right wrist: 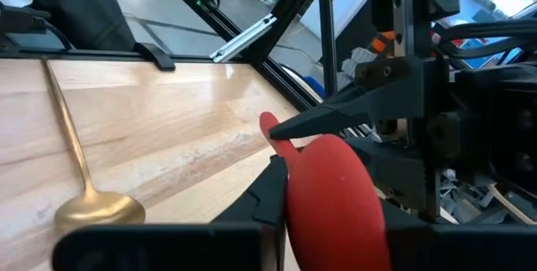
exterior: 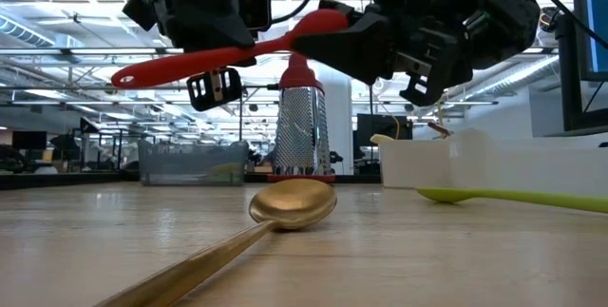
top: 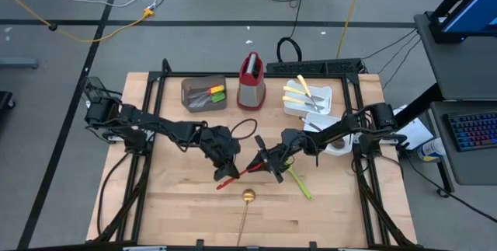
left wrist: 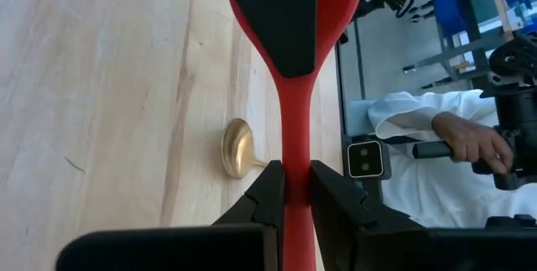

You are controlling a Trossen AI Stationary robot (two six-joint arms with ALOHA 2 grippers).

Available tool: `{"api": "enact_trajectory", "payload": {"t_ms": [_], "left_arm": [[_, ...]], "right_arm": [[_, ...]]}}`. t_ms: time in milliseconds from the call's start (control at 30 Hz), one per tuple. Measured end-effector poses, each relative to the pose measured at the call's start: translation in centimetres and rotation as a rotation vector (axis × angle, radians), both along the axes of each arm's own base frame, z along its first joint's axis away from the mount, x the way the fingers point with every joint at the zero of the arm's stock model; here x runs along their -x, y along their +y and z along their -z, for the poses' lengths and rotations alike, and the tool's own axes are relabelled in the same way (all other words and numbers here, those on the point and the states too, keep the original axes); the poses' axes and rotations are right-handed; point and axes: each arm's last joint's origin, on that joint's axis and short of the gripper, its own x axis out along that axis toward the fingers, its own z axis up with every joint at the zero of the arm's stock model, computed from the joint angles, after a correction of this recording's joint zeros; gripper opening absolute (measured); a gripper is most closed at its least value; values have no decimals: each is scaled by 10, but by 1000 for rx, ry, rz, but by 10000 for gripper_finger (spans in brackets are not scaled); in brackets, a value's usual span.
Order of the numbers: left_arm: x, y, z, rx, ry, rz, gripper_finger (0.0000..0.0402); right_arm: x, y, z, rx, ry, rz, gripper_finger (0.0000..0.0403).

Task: Pick & Place Kitchen Items
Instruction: Put the red serving spoon into the bottom white bin

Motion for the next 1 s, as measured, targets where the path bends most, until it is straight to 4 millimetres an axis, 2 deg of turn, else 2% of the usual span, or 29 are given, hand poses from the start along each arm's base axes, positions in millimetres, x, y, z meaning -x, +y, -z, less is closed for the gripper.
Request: {"api": "enact_trajectory", "payload": {"t_ms": [233,833,1000], "left_arm": [[0,1,0,28,30,-30,37],[1,1,4,-96,15,-68,38],[1,7,5,-139,10,-86,64]], "right_arm": [[0,0,1,7,10,0,34],[4,-8,-3,26,96,43,37],[4,-10,-1,45,107,111,30]]}}
